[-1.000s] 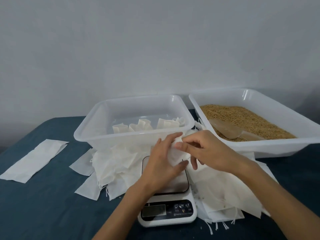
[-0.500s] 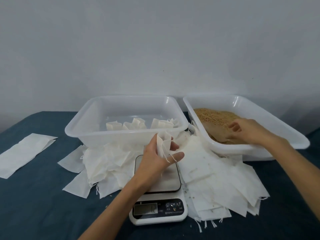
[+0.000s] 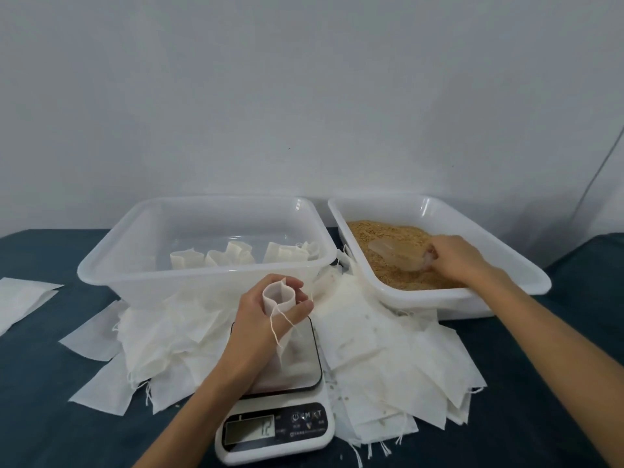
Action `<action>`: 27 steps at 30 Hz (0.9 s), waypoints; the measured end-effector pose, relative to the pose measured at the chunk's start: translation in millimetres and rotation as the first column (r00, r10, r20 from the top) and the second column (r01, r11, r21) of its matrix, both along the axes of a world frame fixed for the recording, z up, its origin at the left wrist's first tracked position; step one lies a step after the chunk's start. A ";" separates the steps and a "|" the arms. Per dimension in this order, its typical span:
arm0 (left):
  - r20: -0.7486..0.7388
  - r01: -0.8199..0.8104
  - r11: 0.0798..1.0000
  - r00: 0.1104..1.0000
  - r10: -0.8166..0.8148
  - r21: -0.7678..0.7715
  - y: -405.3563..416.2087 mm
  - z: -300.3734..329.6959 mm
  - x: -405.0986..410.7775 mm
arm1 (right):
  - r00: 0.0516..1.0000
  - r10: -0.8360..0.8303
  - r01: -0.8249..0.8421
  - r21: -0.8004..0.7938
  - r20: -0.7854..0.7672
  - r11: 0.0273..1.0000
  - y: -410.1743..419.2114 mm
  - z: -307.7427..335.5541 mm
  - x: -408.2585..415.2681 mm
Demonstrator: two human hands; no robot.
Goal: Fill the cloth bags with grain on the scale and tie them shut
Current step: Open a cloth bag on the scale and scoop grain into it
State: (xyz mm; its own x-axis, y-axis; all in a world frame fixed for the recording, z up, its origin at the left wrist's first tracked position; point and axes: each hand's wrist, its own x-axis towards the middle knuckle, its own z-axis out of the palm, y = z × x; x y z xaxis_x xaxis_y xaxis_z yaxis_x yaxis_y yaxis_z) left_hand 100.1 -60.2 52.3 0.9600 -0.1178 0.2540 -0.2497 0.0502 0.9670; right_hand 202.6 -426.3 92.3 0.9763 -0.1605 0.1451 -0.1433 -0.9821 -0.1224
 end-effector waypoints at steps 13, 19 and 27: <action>-0.003 -0.036 0.999 0.999 0.036 0.007 1.7 3.0 -0.2 | 0.989 0.093 -0.040 -0.393 0.118 0.919 -15.9 -0.1 8.1; -0.002 -0.032 0.999 0.999 0.032 -0.015 2.2 4.3 0.0 | 0.997 0.064 -0.062 -0.043 0.040 0.997 -21.0 -9.8 10.7; -0.002 -0.013 0.999 1.000 0.013 -0.051 3.0 3.2 0.6 | 0.998 -0.046 0.041 0.153 0.031 0.987 -26.3 -13.3 15.4</action>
